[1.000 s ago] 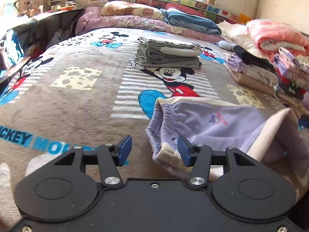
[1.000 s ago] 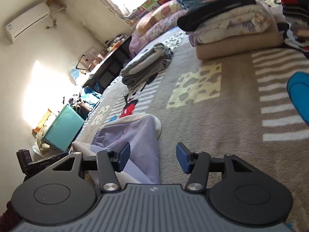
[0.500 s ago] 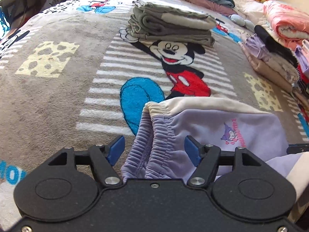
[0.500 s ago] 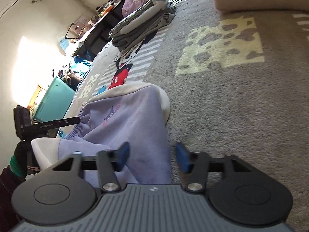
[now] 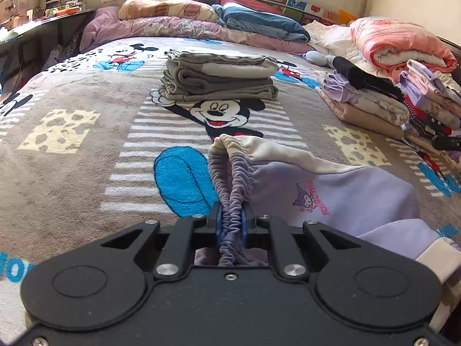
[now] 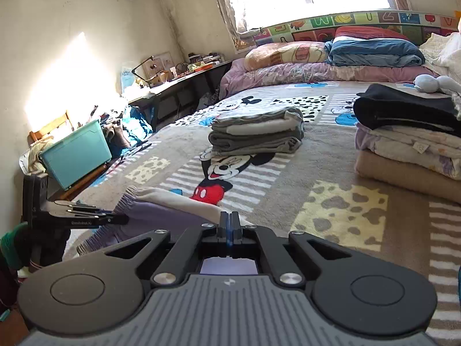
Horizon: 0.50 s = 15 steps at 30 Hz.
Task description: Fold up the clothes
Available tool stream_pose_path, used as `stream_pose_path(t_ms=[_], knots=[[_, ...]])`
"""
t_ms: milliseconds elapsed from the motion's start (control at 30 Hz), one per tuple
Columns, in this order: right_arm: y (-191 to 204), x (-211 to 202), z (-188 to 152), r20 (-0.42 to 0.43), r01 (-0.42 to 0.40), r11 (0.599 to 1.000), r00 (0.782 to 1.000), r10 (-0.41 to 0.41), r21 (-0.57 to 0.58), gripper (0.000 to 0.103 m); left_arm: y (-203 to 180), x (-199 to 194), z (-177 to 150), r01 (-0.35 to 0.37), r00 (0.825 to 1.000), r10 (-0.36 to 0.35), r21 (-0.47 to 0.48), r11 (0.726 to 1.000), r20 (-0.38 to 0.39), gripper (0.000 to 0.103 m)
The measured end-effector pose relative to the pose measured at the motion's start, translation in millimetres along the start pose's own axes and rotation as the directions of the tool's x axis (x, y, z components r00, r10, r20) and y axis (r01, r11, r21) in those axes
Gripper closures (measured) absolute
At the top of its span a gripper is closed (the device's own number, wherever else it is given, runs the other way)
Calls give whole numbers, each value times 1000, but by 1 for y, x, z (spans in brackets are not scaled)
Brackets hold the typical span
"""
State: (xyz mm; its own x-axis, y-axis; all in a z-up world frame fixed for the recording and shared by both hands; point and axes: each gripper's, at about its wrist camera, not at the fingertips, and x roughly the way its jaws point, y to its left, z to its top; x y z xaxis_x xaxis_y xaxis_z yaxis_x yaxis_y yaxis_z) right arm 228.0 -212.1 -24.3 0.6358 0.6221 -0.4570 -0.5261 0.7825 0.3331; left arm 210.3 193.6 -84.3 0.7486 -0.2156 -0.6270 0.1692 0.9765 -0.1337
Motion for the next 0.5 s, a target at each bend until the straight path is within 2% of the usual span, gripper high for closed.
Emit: stream_pose_path(t_ms=[100,133,200,233,267,300,367,400,433,467,500], knots=[[-7,7,8,-40,32,999,999,-30,39,100,6,-5,-3,-29,999,29,-23,999,16,94],[-10,11,4,-65,50,997,997,-47,54,94,12,-6,-6,-28,999,28,-44,999,17,94],[-20,22,-10,-121,58,993,992,-46,105,73,22,-10,-14,-13,1000,15,-86,996,25,94],[-27,28,-21,-138,45,986,990,-23,163,46,26,-13,-18,2,999,1,-102,995,35,94],[-35,33,-31,-155,33,975,988,1,220,28,28,-16,-22,23,999,-17,-115,993,51,94],[-42,40,-43,-172,29,961,985,19,275,28,29,-19,-25,40,997,-32,-122,992,67,94],[-49,53,-63,-209,43,940,977,31,339,30,27,-23,-28,48,996,-39,-123,991,77,94],[-50,59,-72,-221,39,933,974,45,358,35,26,-24,-29,50,996,-40,-125,991,78,94],[-48,64,-80,-224,18,929,972,71,370,65,25,-24,-29,52,996,-42,-127,991,80,94],[-45,67,-87,-227,3,929,970,87,369,88,24,-25,-28,56,996,-45,-128,990,82,94],[-40,68,-90,-228,5,938,970,80,347,91,23,-25,-27,58,995,-48,-128,990,85,94]])
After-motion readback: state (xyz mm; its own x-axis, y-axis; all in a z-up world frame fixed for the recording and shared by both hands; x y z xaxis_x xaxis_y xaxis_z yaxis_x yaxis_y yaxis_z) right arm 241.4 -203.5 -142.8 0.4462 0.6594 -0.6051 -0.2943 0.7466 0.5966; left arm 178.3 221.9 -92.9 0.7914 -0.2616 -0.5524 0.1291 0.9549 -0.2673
